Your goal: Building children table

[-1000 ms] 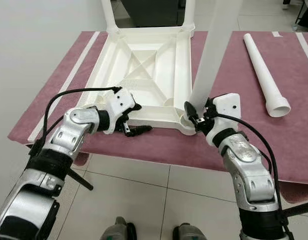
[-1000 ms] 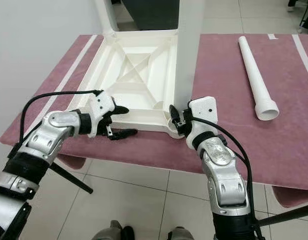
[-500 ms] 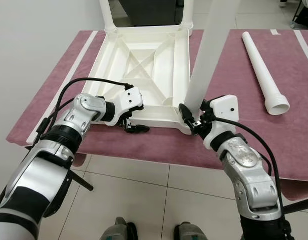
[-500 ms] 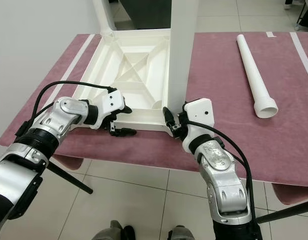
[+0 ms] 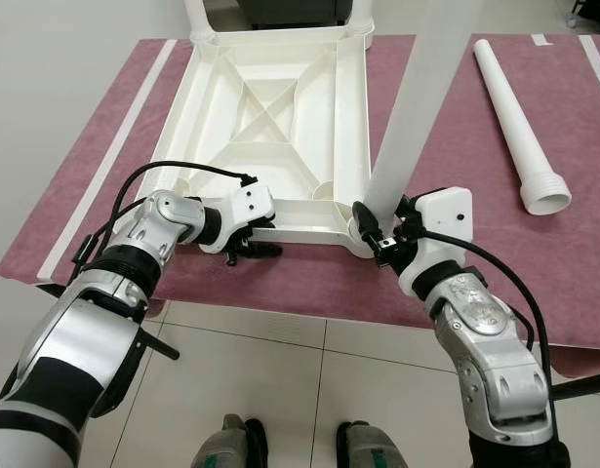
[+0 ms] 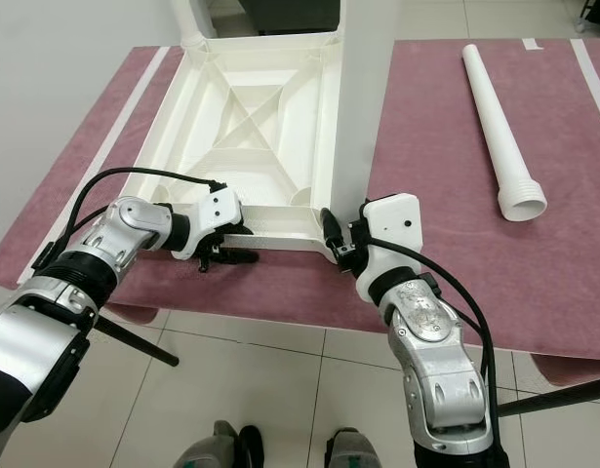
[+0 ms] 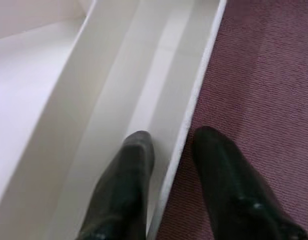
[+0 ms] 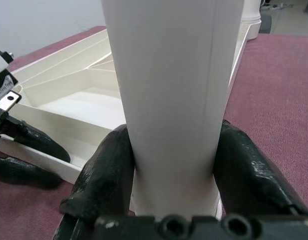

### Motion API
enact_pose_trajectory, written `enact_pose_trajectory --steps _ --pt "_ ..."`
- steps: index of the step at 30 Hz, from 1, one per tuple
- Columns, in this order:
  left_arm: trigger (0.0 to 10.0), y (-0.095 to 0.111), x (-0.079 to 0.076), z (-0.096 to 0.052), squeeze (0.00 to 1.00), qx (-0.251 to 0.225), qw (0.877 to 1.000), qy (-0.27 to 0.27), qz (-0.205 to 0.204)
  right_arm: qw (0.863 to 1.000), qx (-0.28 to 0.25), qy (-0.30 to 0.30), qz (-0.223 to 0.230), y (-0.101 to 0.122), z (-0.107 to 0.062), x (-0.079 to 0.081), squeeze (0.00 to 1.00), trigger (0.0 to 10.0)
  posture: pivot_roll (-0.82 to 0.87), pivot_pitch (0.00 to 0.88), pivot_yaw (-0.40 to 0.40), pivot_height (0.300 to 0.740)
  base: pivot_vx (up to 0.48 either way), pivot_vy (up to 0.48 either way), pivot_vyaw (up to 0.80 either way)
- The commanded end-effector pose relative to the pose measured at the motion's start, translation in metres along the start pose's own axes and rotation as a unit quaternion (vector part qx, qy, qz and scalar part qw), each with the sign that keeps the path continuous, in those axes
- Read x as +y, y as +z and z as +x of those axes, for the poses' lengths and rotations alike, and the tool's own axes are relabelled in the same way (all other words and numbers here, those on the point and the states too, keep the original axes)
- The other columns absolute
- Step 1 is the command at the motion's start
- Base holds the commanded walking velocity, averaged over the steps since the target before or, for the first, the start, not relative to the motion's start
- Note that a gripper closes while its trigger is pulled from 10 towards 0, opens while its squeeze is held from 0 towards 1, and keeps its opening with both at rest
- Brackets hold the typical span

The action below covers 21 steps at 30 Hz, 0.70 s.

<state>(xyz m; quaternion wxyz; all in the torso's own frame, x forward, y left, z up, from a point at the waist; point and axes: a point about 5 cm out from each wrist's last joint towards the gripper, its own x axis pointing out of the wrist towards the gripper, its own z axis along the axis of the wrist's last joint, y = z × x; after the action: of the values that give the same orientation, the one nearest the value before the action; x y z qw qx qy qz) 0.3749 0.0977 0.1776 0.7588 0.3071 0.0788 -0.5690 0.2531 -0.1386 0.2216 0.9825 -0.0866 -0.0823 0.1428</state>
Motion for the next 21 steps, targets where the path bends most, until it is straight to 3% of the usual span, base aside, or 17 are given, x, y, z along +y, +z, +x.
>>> enact_pose_trajectory --steps 1,10,14,15,21 --pt "0.0 -0.009 -0.002 0.002 0.00 0.012 1.000 0.020 -0.015 1.000 -0.009 0.008 0.009 0.004 -0.003 0.004 0.00 10.0 -0.16 0.240 0.155 0.740 0.000 0.000 0.00" --pt "0.0 0.001 -0.003 0.004 0.00 -0.033 0.999 -0.001 -0.017 1.000 -0.010 0.007 0.007 0.004 0.001 0.005 0.00 10.0 -0.15 0.213 0.157 0.740 0.000 0.000 0.00" --pt "0.0 0.014 -0.003 0.013 0.00 -0.070 0.997 0.010 -0.034 1.000 -0.019 -0.004 -0.009 0.007 0.003 0.003 0.00 10.0 -0.15 0.201 0.159 0.740 0.000 0.000 0.00" --pt "10.0 0.019 -0.003 0.016 0.00 -0.080 0.996 0.011 -0.042 1.000 -0.025 -0.011 -0.016 0.009 0.005 0.002 0.00 10.0 -0.15 0.195 0.160 0.740 0.000 0.000 0.00" --pt "10.0 0.036 -0.005 0.026 0.00 -0.104 0.993 0.003 -0.056 0.998 -0.040 -0.027 -0.033 0.014 0.012 -0.004 0.00 10.0 -0.14 0.185 0.158 0.740 0.000 0.000 0.00"
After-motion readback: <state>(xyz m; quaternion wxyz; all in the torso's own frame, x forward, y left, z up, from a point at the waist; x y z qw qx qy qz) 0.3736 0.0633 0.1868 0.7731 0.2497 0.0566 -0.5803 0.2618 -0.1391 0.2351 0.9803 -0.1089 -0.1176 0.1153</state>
